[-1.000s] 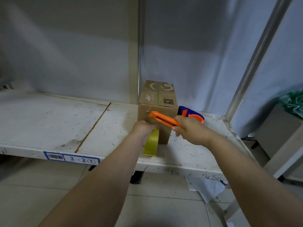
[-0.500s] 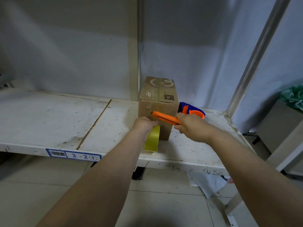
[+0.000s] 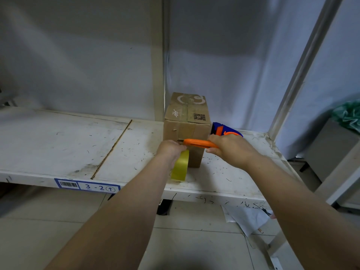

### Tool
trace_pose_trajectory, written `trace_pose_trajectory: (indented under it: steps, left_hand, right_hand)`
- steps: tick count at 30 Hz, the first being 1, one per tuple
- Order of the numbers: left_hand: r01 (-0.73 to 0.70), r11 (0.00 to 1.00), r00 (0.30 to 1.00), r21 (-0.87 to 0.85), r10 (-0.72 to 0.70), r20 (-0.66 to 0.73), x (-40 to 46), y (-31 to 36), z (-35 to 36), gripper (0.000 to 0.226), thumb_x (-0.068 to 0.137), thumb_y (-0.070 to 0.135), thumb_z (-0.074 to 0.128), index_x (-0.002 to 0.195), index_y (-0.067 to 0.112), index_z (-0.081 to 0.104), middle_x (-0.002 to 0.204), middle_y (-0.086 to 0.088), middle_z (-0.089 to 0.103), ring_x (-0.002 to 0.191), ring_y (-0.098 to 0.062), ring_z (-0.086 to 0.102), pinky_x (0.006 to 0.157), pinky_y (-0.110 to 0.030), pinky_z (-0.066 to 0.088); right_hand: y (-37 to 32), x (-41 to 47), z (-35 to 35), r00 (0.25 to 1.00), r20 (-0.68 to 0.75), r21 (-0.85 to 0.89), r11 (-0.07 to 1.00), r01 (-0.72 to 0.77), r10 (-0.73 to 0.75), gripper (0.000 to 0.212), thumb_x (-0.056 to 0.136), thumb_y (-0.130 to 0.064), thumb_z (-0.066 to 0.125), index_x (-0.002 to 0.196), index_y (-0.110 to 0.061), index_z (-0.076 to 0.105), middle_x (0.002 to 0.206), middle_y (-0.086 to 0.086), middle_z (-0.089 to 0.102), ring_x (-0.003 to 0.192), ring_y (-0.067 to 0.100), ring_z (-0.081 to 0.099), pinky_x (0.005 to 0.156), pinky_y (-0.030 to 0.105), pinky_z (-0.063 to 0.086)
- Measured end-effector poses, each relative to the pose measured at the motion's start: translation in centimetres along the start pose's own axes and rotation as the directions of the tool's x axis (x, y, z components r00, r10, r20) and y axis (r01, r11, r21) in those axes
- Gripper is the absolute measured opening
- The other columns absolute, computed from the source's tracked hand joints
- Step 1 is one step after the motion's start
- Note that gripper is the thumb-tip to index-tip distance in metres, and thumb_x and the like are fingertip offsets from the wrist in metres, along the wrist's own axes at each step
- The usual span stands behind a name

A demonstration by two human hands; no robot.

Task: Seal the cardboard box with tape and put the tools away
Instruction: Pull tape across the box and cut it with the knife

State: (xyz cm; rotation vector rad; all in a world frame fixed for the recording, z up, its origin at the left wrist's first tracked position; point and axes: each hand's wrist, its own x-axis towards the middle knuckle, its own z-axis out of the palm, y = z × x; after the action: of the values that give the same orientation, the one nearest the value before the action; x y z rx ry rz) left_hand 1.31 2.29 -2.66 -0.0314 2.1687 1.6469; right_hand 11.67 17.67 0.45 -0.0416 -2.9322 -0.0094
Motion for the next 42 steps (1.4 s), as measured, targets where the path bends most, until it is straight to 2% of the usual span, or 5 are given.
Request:
trace_pose_trajectory:
  steps: [11,22,28,34,42]
  left_hand:
    - [-0.003,1.0,0.999,0.016,0.003,-0.044,0.2,0.2,0.3,0.033,0.08,0.017,0.072,0.109,0.005,0.063,0.115,-0.019,0.067,0.109,-0.036,0.062,0.097,-0.047,0.051]
    - [-0.019,0.994,0.998,0.107,0.026,-0.06,0.5,-0.3,0.0,0.034,0.083,0.024,0.069,0.108,0.001,0.064,0.105,-0.015,0.066,0.097,-0.031,0.061,0.088,-0.036,0.05]
    - [-0.037,0.989,0.997,0.142,0.046,-0.058,0.8,-0.9,0.0,0.03,0.082,0.023,0.07,0.103,0.001,0.066,0.113,-0.017,0.068,0.107,-0.035,0.063,0.094,-0.04,0.051]
    - [-0.054,0.992,0.996,0.113,0.061,-0.058,0.7,-0.5,0.0,0.029,0.083,0.022,0.07,0.103,0.002,0.066,0.117,-0.016,0.066,0.103,-0.031,0.061,0.092,-0.035,0.049]
    - [-0.047,0.991,0.994,0.129,0.059,-0.092,1.2,-0.4,-1.3,0.031,0.082,0.024,0.071,0.102,0.0,0.064,0.114,-0.018,0.066,0.109,-0.036,0.06,0.096,-0.041,0.05]
  right_hand:
    - [0.1,-0.3,0.3,0.999,-0.038,-0.051,0.999,0.001,-0.003,0.026,0.094,-0.046,0.046,0.109,-0.027,0.053,0.088,-0.004,0.064,0.077,0.016,0.06,0.067,0.035,0.055]
    - [2.3,-1.6,0.4,0.996,0.01,-0.06,0.995,-0.085,0.086,0.026,0.095,-0.043,0.045,0.113,-0.026,0.053,0.094,-0.004,0.061,0.077,0.015,0.052,0.065,0.027,0.042]
    - [3.4,-2.6,1.0,0.988,-0.115,0.162,0.984,-0.078,0.098,0.022,0.094,-0.045,0.045,0.105,-0.028,0.054,0.085,-0.009,0.058,0.077,0.018,0.059,0.061,0.028,0.039]
    - [1.6,-1.9,1.9,0.744,-0.311,0.499,0.768,-0.402,0.591,0.038,0.096,-0.049,0.037,0.095,-0.015,0.054,0.071,-0.002,0.056,0.068,0.024,0.056,0.062,0.037,0.045]
    - [1.1,-0.2,6.7,0.583,0.072,0.636,0.413,-0.652,0.809,0.043,0.097,-0.046,0.028,0.096,-0.01,0.052,0.09,0.012,0.068,0.081,0.03,0.062,0.062,0.032,0.038]
